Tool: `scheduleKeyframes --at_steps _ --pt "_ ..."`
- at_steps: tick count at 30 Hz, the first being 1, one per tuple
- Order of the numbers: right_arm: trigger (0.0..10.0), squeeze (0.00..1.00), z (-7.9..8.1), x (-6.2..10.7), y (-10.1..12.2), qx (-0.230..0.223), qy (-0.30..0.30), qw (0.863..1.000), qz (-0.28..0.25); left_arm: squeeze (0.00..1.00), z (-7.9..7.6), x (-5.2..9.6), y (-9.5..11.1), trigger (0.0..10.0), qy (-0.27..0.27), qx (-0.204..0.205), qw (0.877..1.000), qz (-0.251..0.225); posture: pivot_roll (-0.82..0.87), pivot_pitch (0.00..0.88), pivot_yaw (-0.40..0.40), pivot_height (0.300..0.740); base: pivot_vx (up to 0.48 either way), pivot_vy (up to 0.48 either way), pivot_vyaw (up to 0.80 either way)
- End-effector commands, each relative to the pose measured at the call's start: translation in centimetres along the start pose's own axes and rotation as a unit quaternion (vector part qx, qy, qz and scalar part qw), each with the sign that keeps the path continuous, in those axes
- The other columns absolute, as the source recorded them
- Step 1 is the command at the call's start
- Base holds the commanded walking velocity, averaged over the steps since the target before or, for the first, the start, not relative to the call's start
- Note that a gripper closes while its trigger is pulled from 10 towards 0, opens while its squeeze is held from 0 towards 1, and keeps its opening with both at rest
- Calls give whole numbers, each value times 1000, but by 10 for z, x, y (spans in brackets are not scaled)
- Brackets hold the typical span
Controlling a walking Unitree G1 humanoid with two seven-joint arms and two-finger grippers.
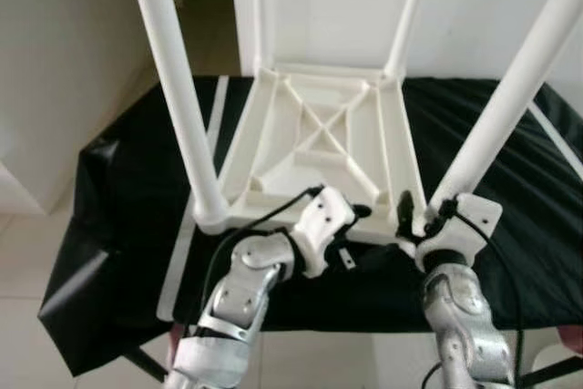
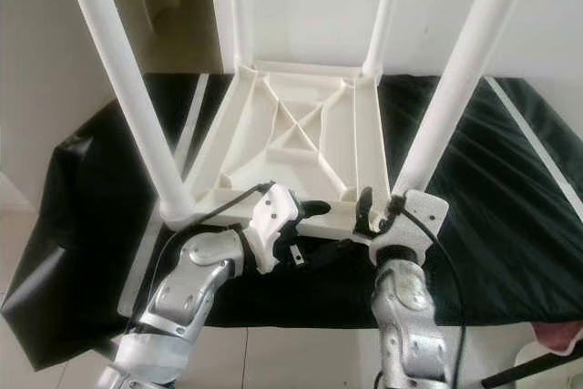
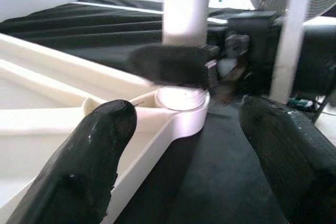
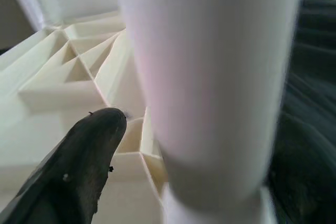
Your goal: Building children table
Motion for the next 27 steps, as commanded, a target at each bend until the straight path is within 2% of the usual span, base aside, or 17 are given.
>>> scheduleKeyframes --at_steps 1,2,3,4,6,8,9,10,11,12,14,16,19,22,23,24,27 --pt "10000 1000 -1 2 -1 -2 18 1000 4 0 7 -1 -2 10000 37 2 999 4 -13 0 6 740 0 0 0" --pt "10000 1000 -1 2 -1 -2 18 1000 4 0 7 -1 -2 10000 37 2 999 4 -13 0 6 740 0 0 0" --pt "10000 1000 -7 3 -2 28 49 998 6 0 8 0 -2 10000 37 1 999 6 -17 0 11 740 0 0 0" --pt "10000 1000 -7 3 -2 28 49 998 6 0 8 0 -2 10000 37 1 999 6 -17 0 11 740 0 0 0" --pt "10000 1000 -17 3 -4 73 106 992 17 0 9 1 -3 10000 34 0 999 9 -29 0 19 740 0 0 0" --pt "10000 1000 -17 3 -4 73 106 992 17 0 9 1 -3 10000 34 0 999 9 -29 0 19 740 0 0 0" --pt "10000 1000 -21 1 -4 95 128 987 20 0 9 0 -3 10000 32 -1 999 9 -34 0 24 740 0 0 0" --pt "10000 1000 -21 1 -4 95 128 987 20 0 9 0 -3 10000 32 -1 999 9 -34 0 24 740 0 0 0" --pt "10000 988 -21 0 -4 108 153 982 22 0 9 -1 -2 10000 30 -2 1000 9 -36 0 26 740 0 0 0" --pt "10000 0 -19 -2 -6 117 181 976 27 0 10 -3 0 10000 28 -4 1000 7 -38 0 27 740 0 0 0" --pt "10000 0 -19 -2 -6 117 181 976 27 0 10 -3 0 10000 28 -4 1000 7 -38 0 27 740 0 0 0" --pt "10000 0 -16 -5 -10 130 218 967 35 0 10 -5 2 10000 24 -6 1000 4 -39 0 30 740 0 0 0" --pt "10000 0 -15 -7 -12 137 231 963 38 0 9 -6 2 10000 22 -6 1000 3 -42 0 33 740 0 0 0" --pt "10000 0 -8 -16 -14 156 263 951 38 0 6 -8 2 10000 11 -10 1000 3 -38 0 33 740 0 0 0" --pt "10000 0 -8 -16 -14 156 263 951 38 0 6 -8 2 10000 11 -10 1000 3 -38 0 33 740 0 0 0" --pt "10000 0 -6 -21 -14 176 282 942 36 0 2 -8 3 10000 -5 -1 1000 3 -29 0 25 740 0 0 0" --pt "10000 0 -6 -23 -14 179 285 941 38 0 2 -8 3 10000 -7 1 1000 3 -26 0 22 740 0 0 0"
Point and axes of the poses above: a point about 5 cm out from each wrist's last joint towards the gripper, its own x axis pointing back from the gripper into the wrist, its own y axis along the axis of the wrist's last joint, z = x × y, the point moved 5 cm from there along -x, pointing out of the wrist towards the gripper, and after that the axes turned 4 degrees about x, right-handed, at the moved point
